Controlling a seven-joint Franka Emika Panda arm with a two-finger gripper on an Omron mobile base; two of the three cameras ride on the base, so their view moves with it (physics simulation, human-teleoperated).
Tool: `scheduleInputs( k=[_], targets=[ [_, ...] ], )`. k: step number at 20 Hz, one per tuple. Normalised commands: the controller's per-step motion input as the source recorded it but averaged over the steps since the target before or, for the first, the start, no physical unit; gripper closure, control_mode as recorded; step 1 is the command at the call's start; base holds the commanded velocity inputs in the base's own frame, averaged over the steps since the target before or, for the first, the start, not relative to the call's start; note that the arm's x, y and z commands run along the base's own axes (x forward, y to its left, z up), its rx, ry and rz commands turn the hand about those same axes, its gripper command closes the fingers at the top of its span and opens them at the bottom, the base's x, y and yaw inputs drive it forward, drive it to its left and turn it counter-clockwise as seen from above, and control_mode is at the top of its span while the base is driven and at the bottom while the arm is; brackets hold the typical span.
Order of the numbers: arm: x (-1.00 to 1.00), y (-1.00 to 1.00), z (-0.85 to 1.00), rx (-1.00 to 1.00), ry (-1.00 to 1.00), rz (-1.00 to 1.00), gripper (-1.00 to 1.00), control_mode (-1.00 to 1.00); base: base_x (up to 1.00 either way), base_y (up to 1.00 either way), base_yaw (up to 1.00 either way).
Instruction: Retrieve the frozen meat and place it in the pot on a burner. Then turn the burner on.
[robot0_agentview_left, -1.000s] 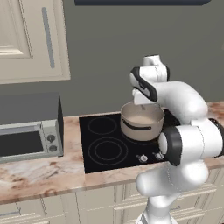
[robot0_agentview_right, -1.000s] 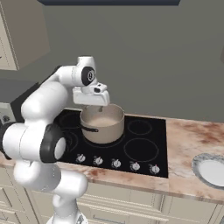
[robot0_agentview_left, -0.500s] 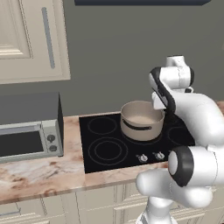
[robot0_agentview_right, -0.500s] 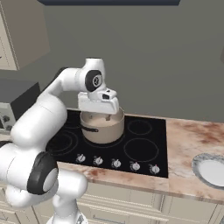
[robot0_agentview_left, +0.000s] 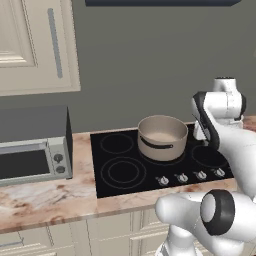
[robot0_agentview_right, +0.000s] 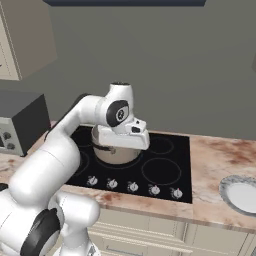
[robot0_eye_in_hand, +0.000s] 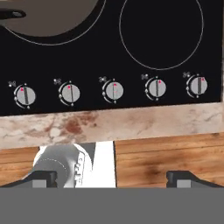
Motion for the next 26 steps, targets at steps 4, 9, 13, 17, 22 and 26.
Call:
scheduleInputs(
  k=[4, 9, 13, 17, 22, 26],
  targets=[
    [0.04, -0.02, -0.65, 0.08, 0.02, 0.16, -1.0, -1.0, 0.0, 0.0, 0.0],
    [0.11, -0.03, -0.56, 0.01, 0.01, 0.04, -1.0, -1.0, 0.0, 0.0, 0.0],
    [0.22, 0.0, -0.4, -0.02, 0.08, 0.0, -1.0, -1.0, 0.0, 0.0, 0.0],
    [0.25, -0.04, -0.29, 0.0, 0.0, 0.0, -1.0, -1.0, 0.0, 0.0, 0.0],
    [0.3, -0.26, -0.27, 0.01, 0.03, -0.12, -1.0, -1.0, 0.0, 0.0, 0.0],
    [0.03, -0.07, -0.22, 0.0, -0.01, -0.09, -1.0, -1.0, 0.0, 0.0, 0.0]
  ],
)
